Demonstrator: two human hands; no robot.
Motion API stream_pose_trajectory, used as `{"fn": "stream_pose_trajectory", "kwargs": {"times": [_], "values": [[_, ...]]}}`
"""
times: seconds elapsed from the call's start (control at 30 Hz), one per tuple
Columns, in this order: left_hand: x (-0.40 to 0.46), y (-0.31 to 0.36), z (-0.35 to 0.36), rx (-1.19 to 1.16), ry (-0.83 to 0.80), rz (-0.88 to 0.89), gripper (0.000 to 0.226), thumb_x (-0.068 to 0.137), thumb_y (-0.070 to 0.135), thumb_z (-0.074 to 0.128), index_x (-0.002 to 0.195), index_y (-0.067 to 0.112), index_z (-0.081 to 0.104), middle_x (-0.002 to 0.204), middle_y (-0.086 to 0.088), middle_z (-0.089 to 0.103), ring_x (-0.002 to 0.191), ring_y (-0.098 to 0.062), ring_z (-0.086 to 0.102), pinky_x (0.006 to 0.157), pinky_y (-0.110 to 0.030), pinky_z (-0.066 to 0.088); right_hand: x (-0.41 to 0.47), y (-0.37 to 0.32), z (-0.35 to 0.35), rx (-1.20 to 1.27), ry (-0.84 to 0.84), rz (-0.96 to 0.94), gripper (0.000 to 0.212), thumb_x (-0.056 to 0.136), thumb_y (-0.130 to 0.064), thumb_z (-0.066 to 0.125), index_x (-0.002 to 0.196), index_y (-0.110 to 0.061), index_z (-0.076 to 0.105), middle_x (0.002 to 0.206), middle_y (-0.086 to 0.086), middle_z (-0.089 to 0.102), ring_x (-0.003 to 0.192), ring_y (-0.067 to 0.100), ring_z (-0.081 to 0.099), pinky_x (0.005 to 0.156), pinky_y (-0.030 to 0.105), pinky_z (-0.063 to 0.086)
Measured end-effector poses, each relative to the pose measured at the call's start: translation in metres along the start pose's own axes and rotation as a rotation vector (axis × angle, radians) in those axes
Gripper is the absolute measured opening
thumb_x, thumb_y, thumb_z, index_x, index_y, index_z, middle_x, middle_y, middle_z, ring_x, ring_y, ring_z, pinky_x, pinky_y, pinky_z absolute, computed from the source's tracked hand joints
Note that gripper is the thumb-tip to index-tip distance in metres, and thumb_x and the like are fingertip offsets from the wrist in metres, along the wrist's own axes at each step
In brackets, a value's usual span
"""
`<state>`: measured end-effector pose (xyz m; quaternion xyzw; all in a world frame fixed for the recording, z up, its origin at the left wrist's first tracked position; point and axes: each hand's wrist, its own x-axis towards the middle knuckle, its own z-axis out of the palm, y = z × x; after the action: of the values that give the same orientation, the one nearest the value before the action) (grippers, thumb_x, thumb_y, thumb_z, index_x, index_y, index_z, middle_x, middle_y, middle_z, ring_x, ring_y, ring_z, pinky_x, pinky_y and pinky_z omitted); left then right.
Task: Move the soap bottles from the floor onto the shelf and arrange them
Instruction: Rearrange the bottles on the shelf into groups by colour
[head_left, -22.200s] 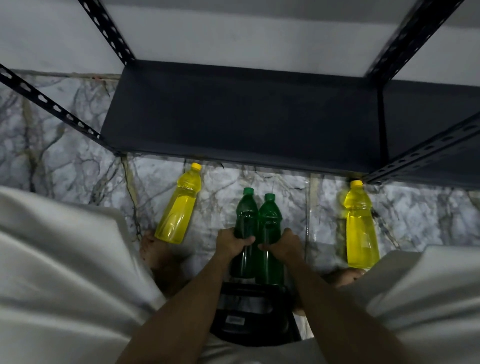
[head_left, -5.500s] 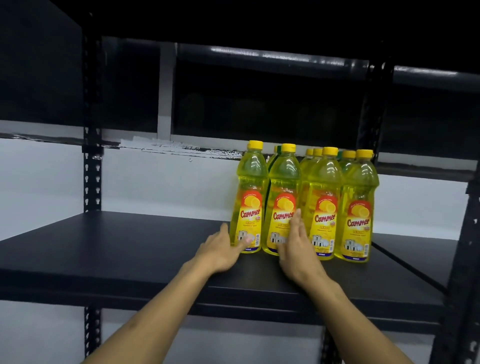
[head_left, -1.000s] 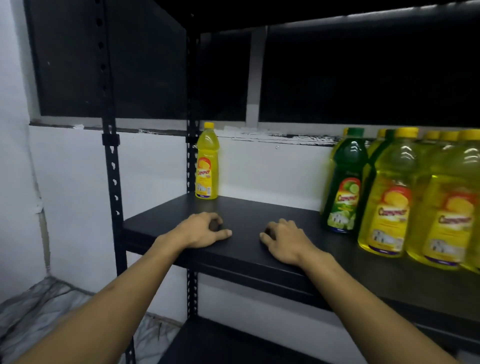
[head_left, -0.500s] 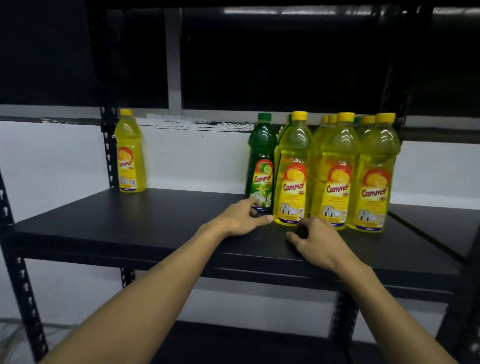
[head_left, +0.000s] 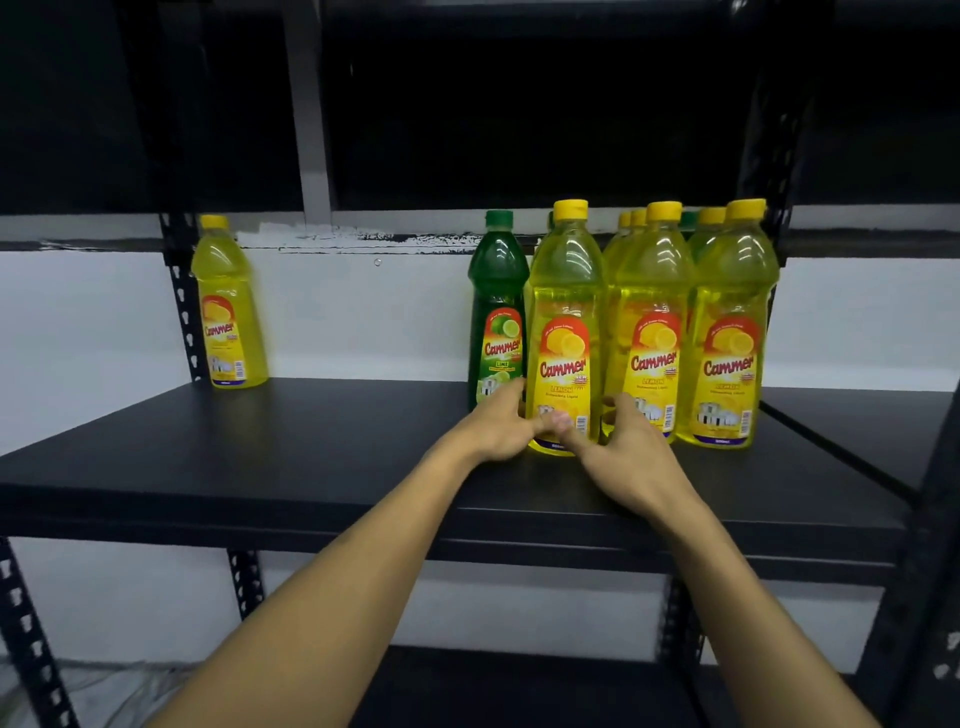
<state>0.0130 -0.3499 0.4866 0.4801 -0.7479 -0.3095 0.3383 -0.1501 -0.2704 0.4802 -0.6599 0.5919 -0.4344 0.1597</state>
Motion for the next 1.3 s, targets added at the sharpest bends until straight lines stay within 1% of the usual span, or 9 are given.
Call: {"fn": "stream_pose_trajectory", "kwargs": {"times": [0.13,0.2,0.27,0.37,0.5,0.67,0.93,1.1,1.3], "values": [[-0.027,-0.002,-0.007,0.01,-0.033,0.054,0.08,0.078,0.068,0.069,0.146,0.036,0.042,0.146,0.007,0.054,0.136,-0.016,0.049,0.114,-0.05,0.039,0.0,-0.009,-0.003,0.177,-0.026,0.006,0.084,0.087,-0.055,0.071,0.151,-0.019,0.032,0.143,0.0,0.053,0.123,0.017,0.053,0.1,0.035,0.046],[-0.041,-0.004,-0.013,0.008,-0.037,0.058,0.091,0.067,0.08,0.069,0.145,0.041,0.041,0.144,0.012,0.055,0.134,-0.012,0.051,0.113,-0.048,0.042,-0.001,-0.019,-0.001,0.264,-0.015,-0.021,0.075,0.088,-0.053,0.069,0.148,-0.021,0.036,0.138,-0.006,0.053,0.122,0.012,0.053,0.099,0.031,0.047],[-0.053,-0.004,-0.019,0.036,-0.041,0.061,0.094,0.064,0.084,0.067,0.144,0.042,0.041,0.142,0.013,0.057,0.132,-0.011,0.053,0.112,-0.047,0.043,0.0,-0.031,0.005,0.368,-0.003,-0.06,0.055,0.088,-0.05,0.07,0.131,-0.027,0.044,0.12,-0.015,0.057,0.104,0.001,0.057,0.083,0.022,0.048],[-0.074,-0.006,-0.037,0.185,-0.061,0.038,0.082,0.079,0.076,0.062,0.148,0.041,0.036,0.146,0.009,0.055,0.133,-0.013,0.053,0.113,-0.043,0.041,0.003,-0.045,0.024,0.519,-0.005,-0.08,0.056,0.083,-0.05,0.075,0.128,-0.027,0.05,0.114,-0.012,0.067,0.103,0.004,0.065,0.076,0.022,0.052],[-0.103,-0.033,-0.086,0.594,-0.076,-0.095,0.065,0.095,0.067,0.044,0.151,0.034,0.036,0.154,0.0,0.046,0.138,-0.023,0.044,0.113,-0.049,0.037,0.011,-0.06,0.052,0.563,-0.086,-0.102,0.061,0.076,-0.055,0.076,0.126,-0.033,0.049,0.113,-0.012,0.067,0.099,0.004,0.067,0.077,0.026,0.055],[-0.133,-0.078,-0.161,0.776,0.031,-0.289,0.063,0.093,0.075,0.03,0.146,0.043,0.04,0.156,0.009,0.042,0.141,-0.024,0.039,0.114,-0.047,0.032,0.029,-0.087,0.086,0.575,-0.204,-0.129,0.055,0.08,-0.044,0.078,0.126,-0.027,0.051,0.11,-0.009,0.07,0.094,0.004,0.069,0.07,0.021,0.056],[-0.167,-0.142,-0.27,0.651,0.18,-0.572,0.058,0.102,0.059,0.037,0.153,0.032,0.037,0.161,0.003,0.036,0.147,-0.022,0.034,0.12,-0.038,0.025,0.055,-0.137,0.167,0.53,-0.32,-0.156,0.055,0.092,-0.045,0.069,0.128,-0.018,0.037,0.115,-0.003,0.063,0.099,0.013,0.066,0.075,0.027,0.055],[-0.172,-0.167,-0.302,0.701,0.284,-0.662,0.064,0.1,0.064,0.035,0.154,0.03,0.037,0.162,0.001,0.033,0.148,-0.023,0.031,0.12,-0.046,0.025,0.067,-0.17,0.215,0.529,-0.406,-0.202,0.05,0.096,-0.04,0.065,0.125,-0.02,0.03,0.108,-0.01,0.057,0.096,0.008,0.063,0.079,0.028,0.053],[-0.168,-0.175,-0.299,0.789,0.28,-0.712,0.069,0.099,0.067,0.025,0.159,0.032,0.024,0.168,-0.001,0.014,0.156,-0.021,0.008,0.124,-0.052,0.004,0.086,-0.21,0.275,0.527,-0.461,-0.243,0.061,0.093,-0.038,0.069,0.133,-0.017,0.027,0.129,0.002,0.057,0.109,0.018,0.063,0.087,0.036,0.057]]}}
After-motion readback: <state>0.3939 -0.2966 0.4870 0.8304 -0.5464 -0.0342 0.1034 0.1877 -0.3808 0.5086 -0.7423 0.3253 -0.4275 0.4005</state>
